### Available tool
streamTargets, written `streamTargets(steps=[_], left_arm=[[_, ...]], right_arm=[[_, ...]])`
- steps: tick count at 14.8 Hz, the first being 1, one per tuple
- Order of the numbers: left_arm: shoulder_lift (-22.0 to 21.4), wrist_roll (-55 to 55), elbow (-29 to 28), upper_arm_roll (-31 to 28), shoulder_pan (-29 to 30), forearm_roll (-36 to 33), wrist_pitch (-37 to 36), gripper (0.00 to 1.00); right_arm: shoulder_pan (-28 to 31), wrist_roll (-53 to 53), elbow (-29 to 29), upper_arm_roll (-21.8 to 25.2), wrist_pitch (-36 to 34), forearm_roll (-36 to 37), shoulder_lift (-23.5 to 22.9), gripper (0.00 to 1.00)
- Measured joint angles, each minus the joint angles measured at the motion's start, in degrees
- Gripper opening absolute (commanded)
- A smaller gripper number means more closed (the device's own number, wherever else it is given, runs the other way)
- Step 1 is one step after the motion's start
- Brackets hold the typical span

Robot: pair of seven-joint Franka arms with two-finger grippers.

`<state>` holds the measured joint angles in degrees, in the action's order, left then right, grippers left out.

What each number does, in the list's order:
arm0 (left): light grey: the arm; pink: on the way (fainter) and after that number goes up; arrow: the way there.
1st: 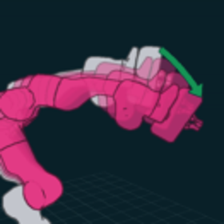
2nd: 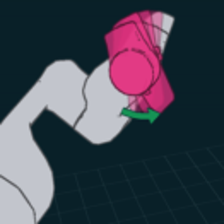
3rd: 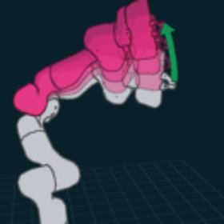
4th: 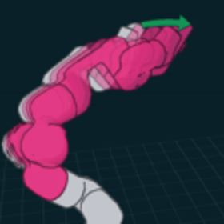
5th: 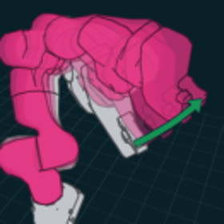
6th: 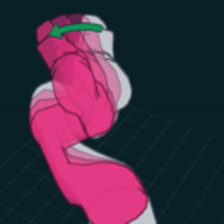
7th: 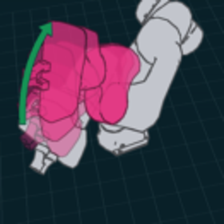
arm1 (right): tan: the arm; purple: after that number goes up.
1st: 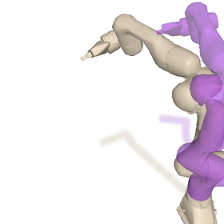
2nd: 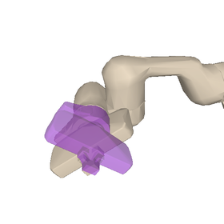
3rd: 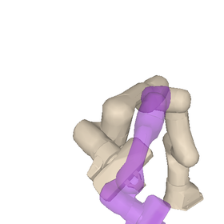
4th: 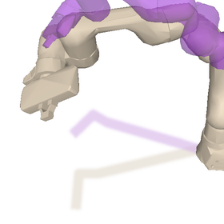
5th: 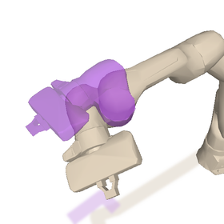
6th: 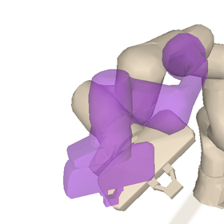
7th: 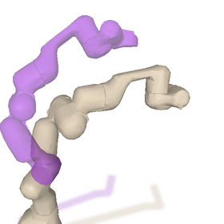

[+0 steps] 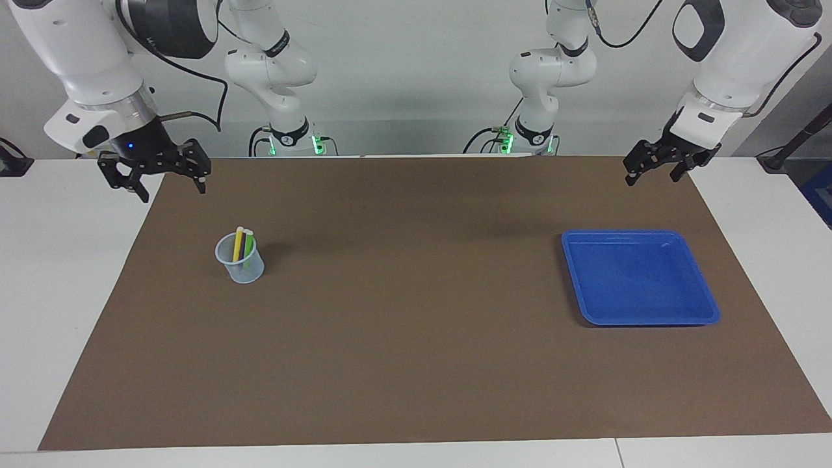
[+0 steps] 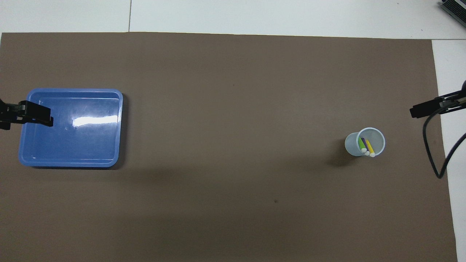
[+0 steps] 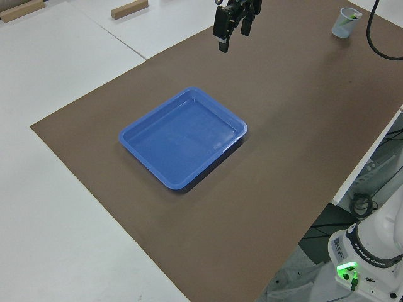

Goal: Right arm passes pens to left for tray arrangement

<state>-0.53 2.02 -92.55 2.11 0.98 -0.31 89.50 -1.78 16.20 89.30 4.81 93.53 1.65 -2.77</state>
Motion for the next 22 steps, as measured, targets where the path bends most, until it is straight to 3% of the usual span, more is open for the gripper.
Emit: streamTargets(steps=[7,15,22], left_arm=[[0.0,0.0,0.0,0.0,0.0,0.0,0.0,1.00],[0.0,0.0,-0.2,0.0,0.0,0.0,0.0,1.00],[0.0,0.1,-0.6,0.1,0.0,0.0,0.0,1.00]], right_arm=[[-4.1,-4.2,9.8,-0.3,8.1,0.0,-0.4,1.00],[-4.3,-4.5,19.0,-0.3,17.0,0.0,-1.2,1.00],[-5.7,-4.7,21.7,-0.4,17.5,0.0,-2.5,1.00]])
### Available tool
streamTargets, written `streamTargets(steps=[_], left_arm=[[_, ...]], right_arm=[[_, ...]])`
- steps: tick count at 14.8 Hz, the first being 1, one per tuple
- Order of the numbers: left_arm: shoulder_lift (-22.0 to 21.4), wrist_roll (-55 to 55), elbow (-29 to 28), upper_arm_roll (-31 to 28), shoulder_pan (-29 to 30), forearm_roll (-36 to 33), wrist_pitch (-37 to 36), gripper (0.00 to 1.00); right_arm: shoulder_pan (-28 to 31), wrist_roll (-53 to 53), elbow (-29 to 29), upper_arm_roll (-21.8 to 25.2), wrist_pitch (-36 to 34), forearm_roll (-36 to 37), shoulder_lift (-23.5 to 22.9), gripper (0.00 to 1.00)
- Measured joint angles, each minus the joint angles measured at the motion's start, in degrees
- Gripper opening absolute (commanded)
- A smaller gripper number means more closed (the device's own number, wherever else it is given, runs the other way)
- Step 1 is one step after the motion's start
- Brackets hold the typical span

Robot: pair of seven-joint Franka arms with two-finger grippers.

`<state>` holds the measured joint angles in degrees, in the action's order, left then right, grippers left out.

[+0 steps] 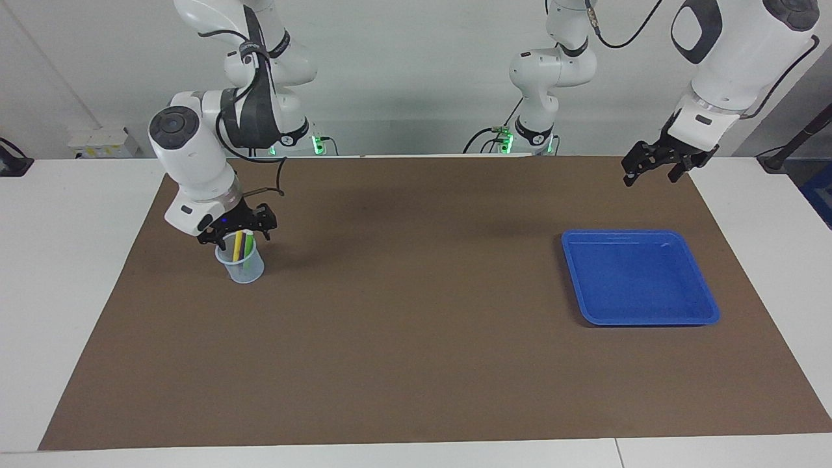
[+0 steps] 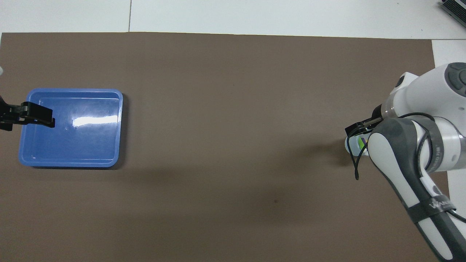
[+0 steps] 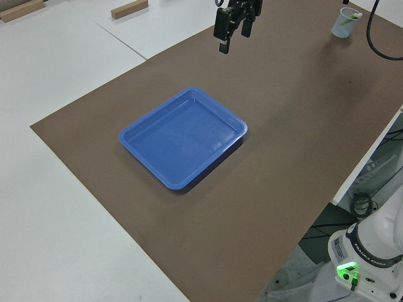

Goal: Right arm passes pens to left for tray arrangement
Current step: 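Reach the right gripper down into the white cup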

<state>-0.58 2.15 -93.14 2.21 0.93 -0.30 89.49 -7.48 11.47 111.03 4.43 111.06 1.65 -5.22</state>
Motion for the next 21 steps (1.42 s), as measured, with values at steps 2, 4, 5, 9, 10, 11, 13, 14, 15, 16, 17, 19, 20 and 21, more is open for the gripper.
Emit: streamTargets(steps=[2,4,5,9,10,11,13,14,15,16,17,19,20,21], left_arm=[[-0.3,0.0,-0.8,0.0,0.0,0.0,0.0,1.00],[-0.8,0.0,-1.9,0.0,0.0,0.0,0.5,1.00],[-1.0,0.0,-2.4,0.0,0.0,0.0,0.8,1.00],[-1.4,0.0,-2.8,0.0,0.0,0.0,0.9,1.00],[-1.5,0.0,-2.9,0.0,0.0,0.0,0.9,1.00],[-1.6,0.0,-3.0,0.0,0.0,0.0,0.9,1.00],[-1.6,0.0,-3.1,0.0,0.0,0.0,0.9,1.00],[-1.7,0.0,-3.2,0.0,0.0,0.0,0.9,1.00],[-1.7,0.0,-3.2,0.0,0.0,0.0,0.9,1.00],[-1.7,0.0,-3.2,0.0,0.0,0.0,0.9,1.00],[-1.7,0.0,-3.2,0.0,0.0,0.1,0.9,1.00],[-1.7,0.0,-3.2,0.0,0.0,0.1,0.9,1.00],[-1.7,0.0,-3.2,0.0,0.0,0.1,0.9,1.00],[-1.7,0.0,-3.2,0.0,0.0,0.1,0.9,1.00]], right_arm=[[-0.9,0.0,1.1,0.0,-0.8,0.0,0.0,1.00],[-1.6,0.0,1.9,0.0,-1.8,0.0,0.0,1.00],[-1.7,0.0,2.2,0.0,-1.9,0.0,0.0,1.00],[-1.5,0.5,4.6,0.3,-0.5,0.0,0.3,1.00],[-1.3,0.6,5.4,0.3,0.6,0.0,0.5,1.00],[-1.2,0.6,6.2,0.4,1.5,0.0,0.7,1.00],[-1.1,0.6,7.0,0.5,2.2,0.0,1.2,1.00],[-1.1,0.6,7.3,0.6,2.4,0.0,1.6,1.00],[-1.1,0.6,7.8,0.6,2.7,0.1,2.1,0.94],[-0.9,0.8,8.3,0.6,2.8,0.3,2.6,0.90],[-0.5,1.5,8.8,0.6,2.9,0.6,3.0,0.86],[0.5,3.7,9.5,0.6,3.2,1.0,3.4,0.81],[1.1,5.0,9.7,0.6,3.6,1.0,3.4,0.80],[1.7,6.0,9.9,0.6,3.7,1.0,3.4,0.80]])
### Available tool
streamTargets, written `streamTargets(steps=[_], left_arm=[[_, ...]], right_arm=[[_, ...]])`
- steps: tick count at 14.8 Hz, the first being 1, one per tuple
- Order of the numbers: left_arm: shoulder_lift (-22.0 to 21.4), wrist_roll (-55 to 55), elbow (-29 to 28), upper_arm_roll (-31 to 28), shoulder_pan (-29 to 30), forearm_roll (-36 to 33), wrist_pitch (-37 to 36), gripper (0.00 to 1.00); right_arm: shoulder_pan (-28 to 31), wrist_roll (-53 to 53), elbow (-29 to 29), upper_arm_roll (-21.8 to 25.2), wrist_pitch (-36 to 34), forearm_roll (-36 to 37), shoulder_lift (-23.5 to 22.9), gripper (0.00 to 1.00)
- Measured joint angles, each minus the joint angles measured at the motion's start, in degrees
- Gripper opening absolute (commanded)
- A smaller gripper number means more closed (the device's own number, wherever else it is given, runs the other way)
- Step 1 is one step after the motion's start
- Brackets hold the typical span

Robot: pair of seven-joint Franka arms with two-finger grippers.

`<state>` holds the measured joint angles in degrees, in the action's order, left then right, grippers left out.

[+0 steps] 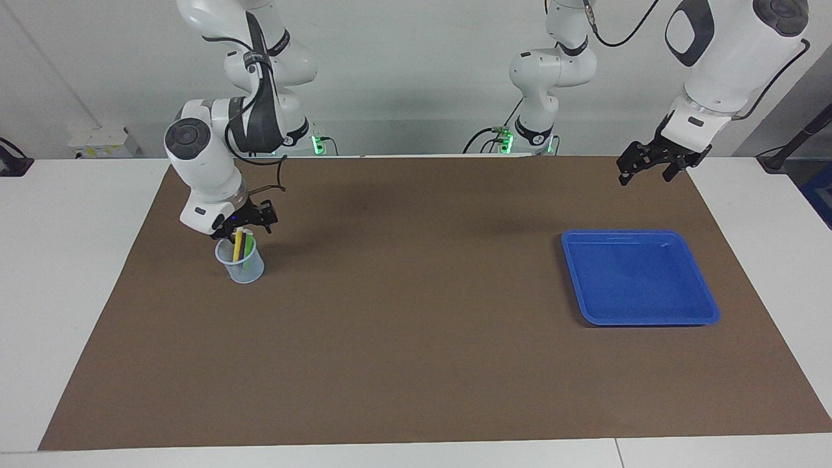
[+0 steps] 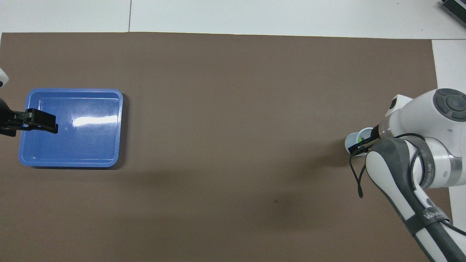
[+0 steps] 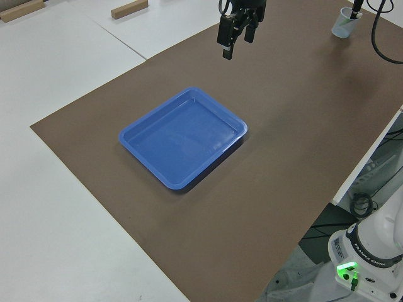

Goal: Right arm passes pens to left for tray arrangement
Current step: 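Reach the right gripper down into the white cup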

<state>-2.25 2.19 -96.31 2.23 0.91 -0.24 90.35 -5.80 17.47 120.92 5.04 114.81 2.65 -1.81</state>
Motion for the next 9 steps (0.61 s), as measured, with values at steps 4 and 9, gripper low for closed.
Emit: streamTargets(steps=[4,9], left_arm=[[0.0,0.0,0.0,0.0,0.0,0.0,0.0,1.00],[0.0,0.0,0.0,0.0,0.0,0.0,0.0,1.00]], right_arm=[[0.7,1.1,0.8,0.0,0.1,0.0,0.1,0.63],[0.7,1.1,1.1,-0.1,0.2,0.1,0.4,0.24]])
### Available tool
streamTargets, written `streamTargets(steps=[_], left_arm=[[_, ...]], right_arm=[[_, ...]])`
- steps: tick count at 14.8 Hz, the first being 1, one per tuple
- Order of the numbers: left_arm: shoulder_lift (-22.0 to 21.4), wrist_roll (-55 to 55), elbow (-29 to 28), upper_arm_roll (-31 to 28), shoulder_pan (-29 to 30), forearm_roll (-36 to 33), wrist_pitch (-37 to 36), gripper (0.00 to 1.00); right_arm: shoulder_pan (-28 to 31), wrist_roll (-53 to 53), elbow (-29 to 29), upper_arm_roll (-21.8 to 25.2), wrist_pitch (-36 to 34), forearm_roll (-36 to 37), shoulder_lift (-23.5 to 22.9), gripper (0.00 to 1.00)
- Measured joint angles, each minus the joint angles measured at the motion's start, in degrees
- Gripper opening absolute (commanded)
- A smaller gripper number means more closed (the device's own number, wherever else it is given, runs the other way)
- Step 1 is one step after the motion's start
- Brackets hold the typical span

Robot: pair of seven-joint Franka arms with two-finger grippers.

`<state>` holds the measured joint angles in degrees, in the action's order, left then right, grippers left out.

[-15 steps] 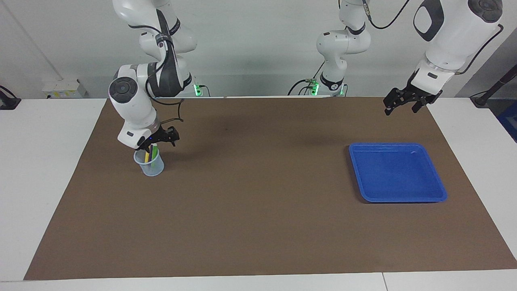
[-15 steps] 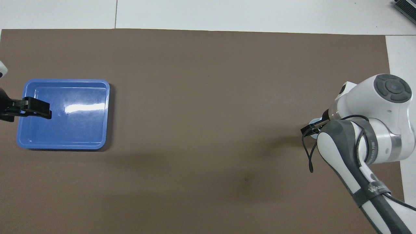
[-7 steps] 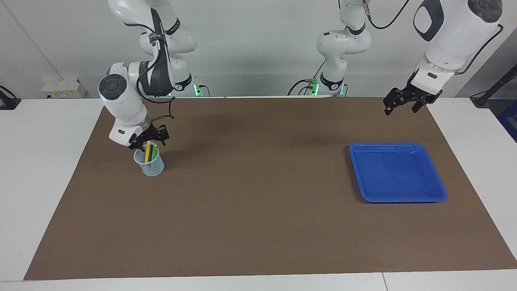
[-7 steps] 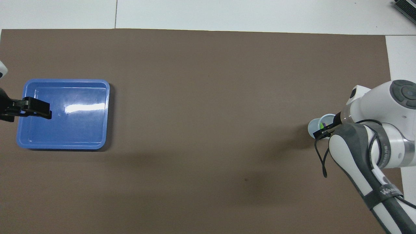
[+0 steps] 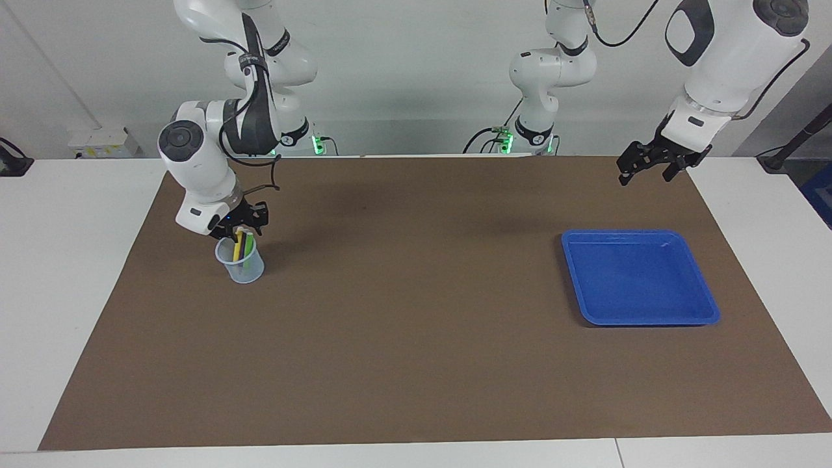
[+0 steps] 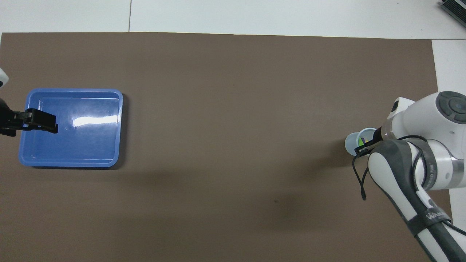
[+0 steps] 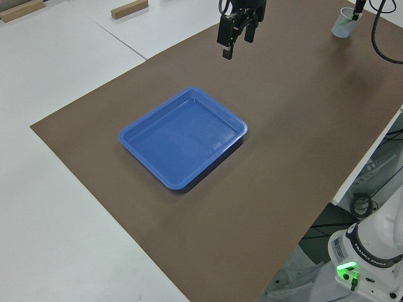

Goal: Right arm passes pens to left for tray arrangement
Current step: 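Reach the right gripper down into the white cup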

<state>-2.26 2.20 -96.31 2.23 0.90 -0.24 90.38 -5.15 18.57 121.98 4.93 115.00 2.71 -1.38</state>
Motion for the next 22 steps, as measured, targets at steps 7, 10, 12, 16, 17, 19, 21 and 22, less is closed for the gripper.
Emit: streamTargets(steps=[7,10,12,16,17,19,21,22], left_arm=[[0.0,0.0,0.0,0.0,0.0,0.0,0.0,1.00],[0.0,0.0,0.0,0.0,0.0,0.0,0.0,1.00],[0.0,0.2,0.0,0.0,0.0,0.0,0.0,1.00],[0.0,3.9,0.0,0.1,-0.4,1.1,0.0,1.00],[0.0,4.6,0.0,0.1,-0.7,1.5,0.0,1.00],[0.0,6.1,0.0,0.2,-0.7,1.8,0.1,1.00],[0.0,8.1,0.0,0.2,-0.7,2.3,0.2,1.00],[0.0,9.0,0.0,0.2,-0.7,2.6,0.2,1.00]], right_arm=[[0.1,0.2,0.2,0.1,0.2,0.9,0.9,0.03],[0.2,0.9,0.2,0.1,0.2,1.0,0.9,0.00],[0.2,1.1,0.2,0.1,0.2,1.0,0.9,0.00],[0.2,1.1,0.2,0.1,0.2,1.0,0.9,0.00],[0.3,1.2,0.1,0.1,0.2,1.0,0.9,0.00],[0.3,1.3,-0.4,0.1,-0.2,1.3,0.9,0.00],[0.3,1.5,-1.3,0.1,-1.0,1.5,0.9,0.00],[0.3,1.5,-2.0,0.1,-1.9,1.5,0.9,0.00]])
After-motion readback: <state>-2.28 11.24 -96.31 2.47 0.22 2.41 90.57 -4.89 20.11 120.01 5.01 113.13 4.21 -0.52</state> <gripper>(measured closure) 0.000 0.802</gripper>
